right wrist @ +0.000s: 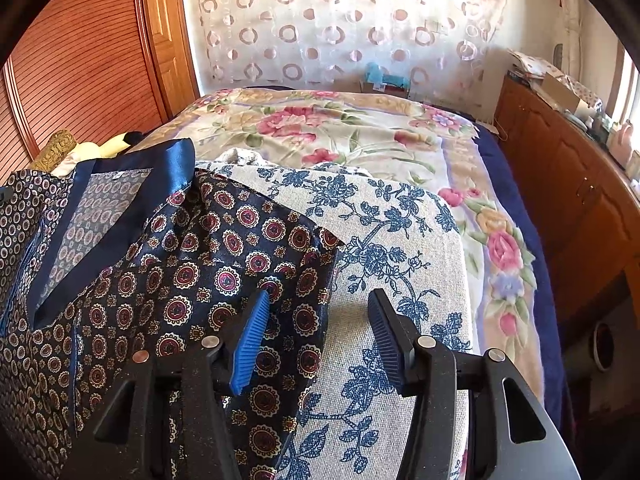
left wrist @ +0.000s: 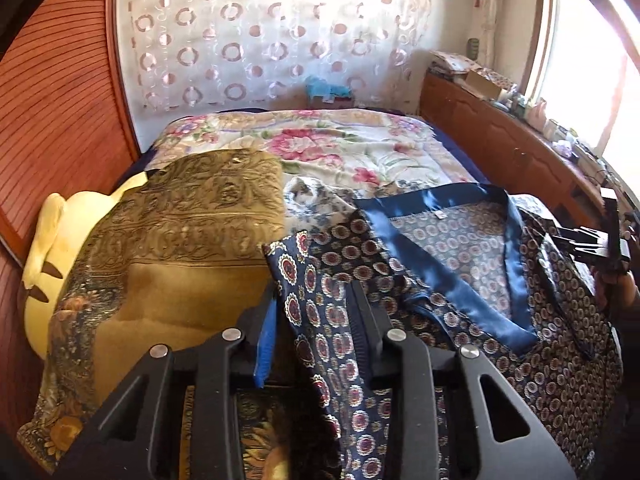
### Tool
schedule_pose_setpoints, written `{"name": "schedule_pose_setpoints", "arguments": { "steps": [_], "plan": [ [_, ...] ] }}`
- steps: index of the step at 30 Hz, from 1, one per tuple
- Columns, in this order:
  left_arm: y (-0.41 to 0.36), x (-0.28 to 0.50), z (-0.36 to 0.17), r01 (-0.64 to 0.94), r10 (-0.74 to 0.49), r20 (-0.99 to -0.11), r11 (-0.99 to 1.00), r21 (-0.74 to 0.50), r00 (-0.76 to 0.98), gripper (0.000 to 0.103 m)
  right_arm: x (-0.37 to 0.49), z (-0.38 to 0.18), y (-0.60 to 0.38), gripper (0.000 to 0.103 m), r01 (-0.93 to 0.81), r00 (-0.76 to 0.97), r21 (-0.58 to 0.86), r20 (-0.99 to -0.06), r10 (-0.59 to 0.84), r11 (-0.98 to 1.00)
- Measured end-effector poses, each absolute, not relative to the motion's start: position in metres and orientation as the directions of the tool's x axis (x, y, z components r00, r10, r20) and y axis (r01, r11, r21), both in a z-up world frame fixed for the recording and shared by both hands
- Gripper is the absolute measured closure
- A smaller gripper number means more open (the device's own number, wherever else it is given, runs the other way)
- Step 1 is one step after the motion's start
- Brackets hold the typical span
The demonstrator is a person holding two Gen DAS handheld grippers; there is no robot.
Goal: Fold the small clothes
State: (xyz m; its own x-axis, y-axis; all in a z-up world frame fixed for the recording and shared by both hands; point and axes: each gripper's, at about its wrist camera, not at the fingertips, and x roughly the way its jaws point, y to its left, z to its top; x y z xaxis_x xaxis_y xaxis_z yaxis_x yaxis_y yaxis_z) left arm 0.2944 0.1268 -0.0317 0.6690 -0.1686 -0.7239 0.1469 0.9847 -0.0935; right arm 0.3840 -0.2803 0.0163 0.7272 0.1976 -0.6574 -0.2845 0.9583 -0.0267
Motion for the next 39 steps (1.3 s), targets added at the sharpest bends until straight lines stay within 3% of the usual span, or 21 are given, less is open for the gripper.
{"name": "schedule_pose_setpoints", "arguments": {
  "steps": [9,12,17,29,34,36,39],
  "plan": [
    [0.128,0.301,-0.036,0.116,-0.131,-0.751,0.991,-0.072,0.647,0.069,0.384,0.016,-0.28,0.049,-0.286,0.727,-0.028,-0.658,0.198,0.958],
    [0.125,0.298,-0.034,0.127,-0.131,-0.749,0.99,-0.063,0.65,0.084,0.384,0.016,-0.281,0.049,-0.285,0.727,-0.029,-0.657,0.197,0.958],
    [0.122,0.297,-0.032,0.139,-0.144,-0.746,0.988,-0.069,0.65,0.09,0.384,0.017,-0.281,0.049,-0.286,0.728,-0.03,-0.657,0.197,0.958],
    [0.119,0.303,-0.04,0.124,-0.116,-0.76,0.991,-0.048,0.639,0.09,0.384,0.017,-0.282,0.05,-0.286,0.729,-0.038,-0.657,0.192,0.957],
    [0.118,0.303,-0.04,0.134,-0.131,-0.754,0.989,-0.057,0.643,0.092,0.383,0.02,-0.278,0.09,-0.316,0.717,-0.023,-0.66,0.223,0.948],
    [0.116,0.3,-0.038,0.151,-0.147,-0.749,0.987,-0.064,0.646,0.098,0.382,0.02,-0.274,0.098,-0.328,0.708,-0.029,-0.669,0.226,0.944],
    [0.111,0.291,-0.03,0.183,-0.185,-0.732,0.98,-0.084,0.656,0.099,0.38,0.023,-0.274,0.101,-0.336,0.708,-0.025,-0.666,0.235,0.942]
  ]
}}
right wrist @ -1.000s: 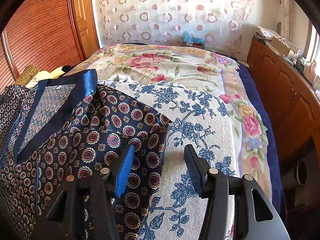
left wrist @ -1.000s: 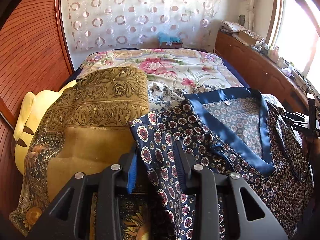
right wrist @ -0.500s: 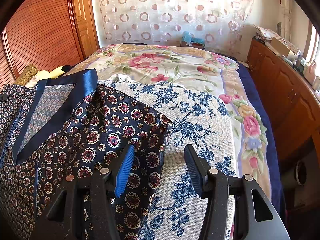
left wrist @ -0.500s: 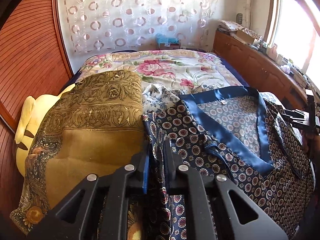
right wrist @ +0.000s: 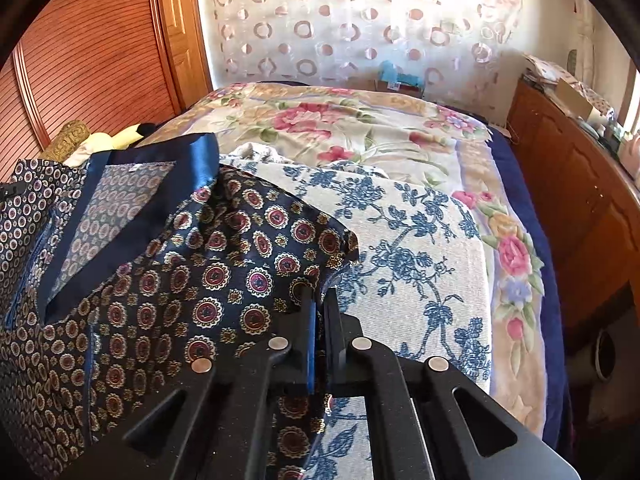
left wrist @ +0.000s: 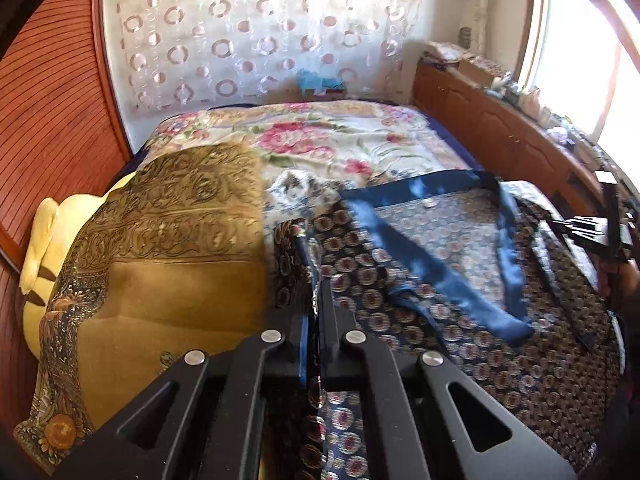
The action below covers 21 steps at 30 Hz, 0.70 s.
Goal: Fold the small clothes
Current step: 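Lift the shirt hem with the left tool while the right tool grips the folded body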
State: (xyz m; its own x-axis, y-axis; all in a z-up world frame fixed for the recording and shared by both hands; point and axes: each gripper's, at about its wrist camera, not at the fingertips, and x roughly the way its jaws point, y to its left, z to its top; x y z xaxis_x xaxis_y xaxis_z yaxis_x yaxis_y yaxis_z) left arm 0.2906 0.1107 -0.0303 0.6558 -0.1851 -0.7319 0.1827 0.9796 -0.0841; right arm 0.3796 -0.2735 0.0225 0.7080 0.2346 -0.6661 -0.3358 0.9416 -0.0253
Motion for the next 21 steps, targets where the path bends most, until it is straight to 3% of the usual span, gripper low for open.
{"name": "schedule_pose_setpoints", "arguments": {
  "steps": [12,21],
  "plan": [
    [0.108,0.202,0.023,0.254,-0.265,-0.618,0.961,-0.109,0.74,0.1,0.285,0.072,-0.283,0.101,-0.364,0.806,-0.024,-0.509,0.302,0.931],
    [0.127,0.117,0.017,0.247,-0.274,-0.589,0.961,-0.128,0.76,0.1,0.174,0.072,-0.291,0.101,-0.393,0.824,-0.035,-0.457,0.335,0.919]
  ]
}}
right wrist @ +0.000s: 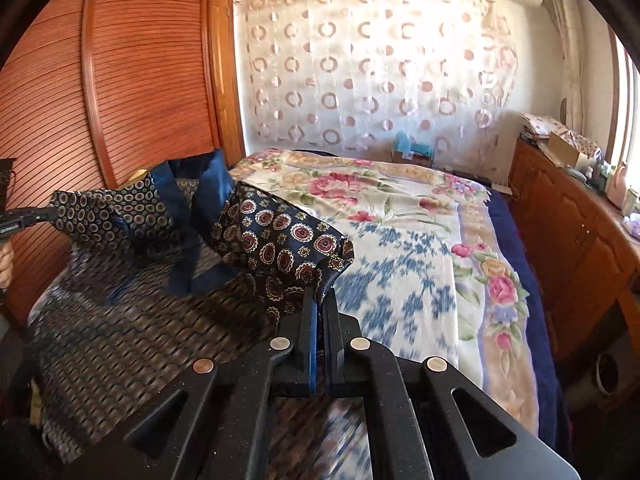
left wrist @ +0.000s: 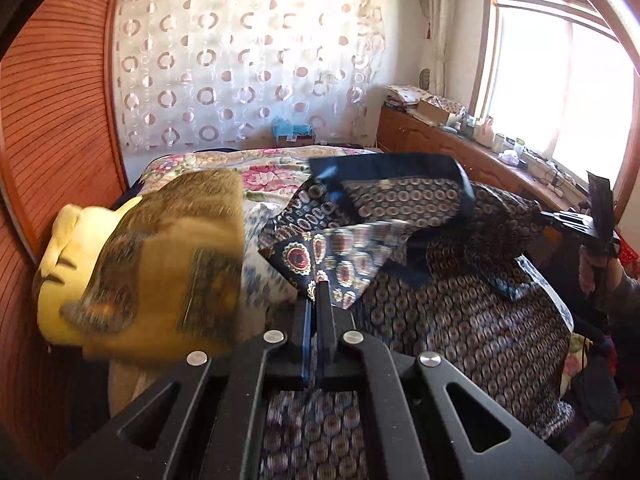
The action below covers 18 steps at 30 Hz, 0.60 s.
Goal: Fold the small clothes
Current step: 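Lift the shirt hem with the left tool while the right tool grips the folded body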
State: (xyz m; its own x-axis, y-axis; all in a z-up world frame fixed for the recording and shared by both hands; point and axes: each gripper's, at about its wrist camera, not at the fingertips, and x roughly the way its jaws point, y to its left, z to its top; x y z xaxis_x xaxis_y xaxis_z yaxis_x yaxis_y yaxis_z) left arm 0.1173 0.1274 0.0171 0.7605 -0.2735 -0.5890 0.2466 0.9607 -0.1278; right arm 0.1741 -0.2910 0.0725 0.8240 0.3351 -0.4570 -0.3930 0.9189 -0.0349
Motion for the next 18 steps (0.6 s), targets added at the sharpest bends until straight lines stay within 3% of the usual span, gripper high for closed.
{"name": "schedule_pose_setpoints", "arguments": {
  "steps": [10,18],
  "plan": [
    [0.17,0.015,-0.028,0.109,-0.195,-0.606,0.978,-0.176,0.771,0.1,0.065,0.034,-0.311,0.102,-0.417,0.793,-0.034,-0.502,0.345,0.908],
    [0.185,-0.01,-0.071,0.033,-0.192,-0.675,0.97,-0.24,0.713,0.1,0.031,0.003,-0.345,0.102,-0.376,0.749,0.025,-0.581,0.319,0.926]
  ]
}}
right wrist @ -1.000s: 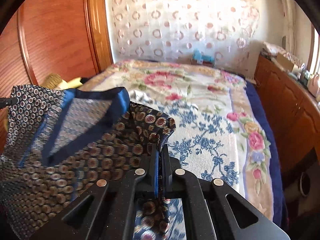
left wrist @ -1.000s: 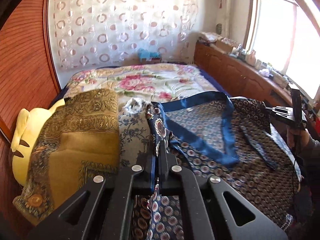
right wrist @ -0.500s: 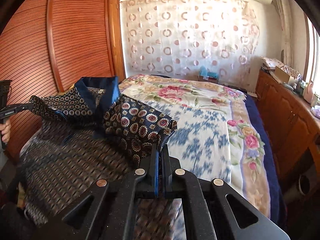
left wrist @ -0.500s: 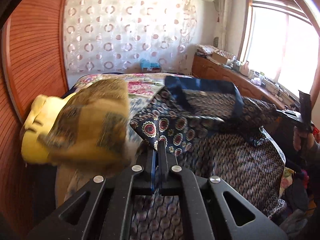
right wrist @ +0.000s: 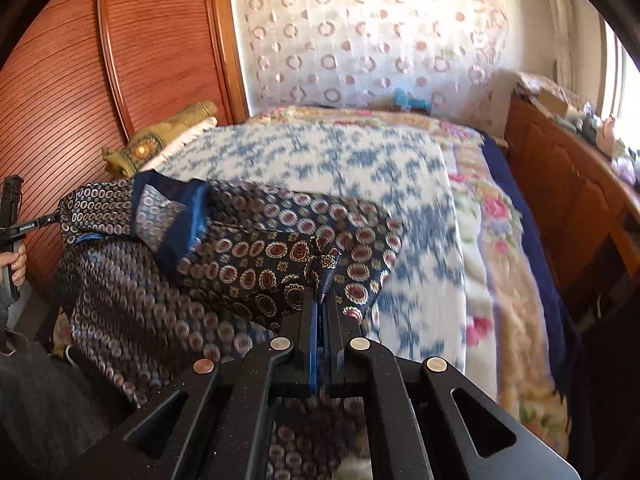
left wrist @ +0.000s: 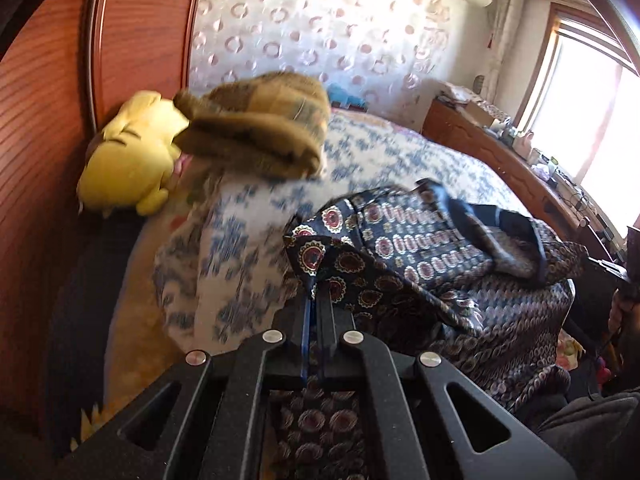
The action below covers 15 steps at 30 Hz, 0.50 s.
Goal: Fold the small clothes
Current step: 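Lift the shirt hem with the left tool while the right tool grips the folded body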
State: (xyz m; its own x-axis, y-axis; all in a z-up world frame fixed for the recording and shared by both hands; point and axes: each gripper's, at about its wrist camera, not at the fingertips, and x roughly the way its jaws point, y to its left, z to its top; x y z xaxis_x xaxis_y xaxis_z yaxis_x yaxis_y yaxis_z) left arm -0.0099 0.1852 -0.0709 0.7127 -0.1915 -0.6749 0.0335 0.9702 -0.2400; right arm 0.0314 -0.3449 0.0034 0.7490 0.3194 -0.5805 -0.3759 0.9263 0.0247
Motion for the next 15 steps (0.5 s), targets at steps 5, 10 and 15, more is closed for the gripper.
{"name": "schedule_pose_setpoints", "arguments": {
  "steps": [5,10,15],
  "plan": [
    [0.189,-0.015,-0.067,0.031,-0.17,-0.681,0.977,-0.211,0.713,0.1,0.027,-0.005,-0.346,0.102,-0.372,0.717,0.036,-0.623,0.311,0.928],
    [0.19,-0.026,-0.057,0.037,-0.147,-0.67,0.984,-0.175,0.727,0.1,0.025,0.002,-0.343,0.101,-0.38,0.713,0.045,-0.622,0.324,0.924],
    [0.191,-0.029,-0.048,0.032,-0.132,-0.663,0.987,-0.161,0.737,0.1,0.033,-0.006,-0.336,0.101,-0.378,0.694,0.041,-0.649,0.312,0.925]
  ]
}}
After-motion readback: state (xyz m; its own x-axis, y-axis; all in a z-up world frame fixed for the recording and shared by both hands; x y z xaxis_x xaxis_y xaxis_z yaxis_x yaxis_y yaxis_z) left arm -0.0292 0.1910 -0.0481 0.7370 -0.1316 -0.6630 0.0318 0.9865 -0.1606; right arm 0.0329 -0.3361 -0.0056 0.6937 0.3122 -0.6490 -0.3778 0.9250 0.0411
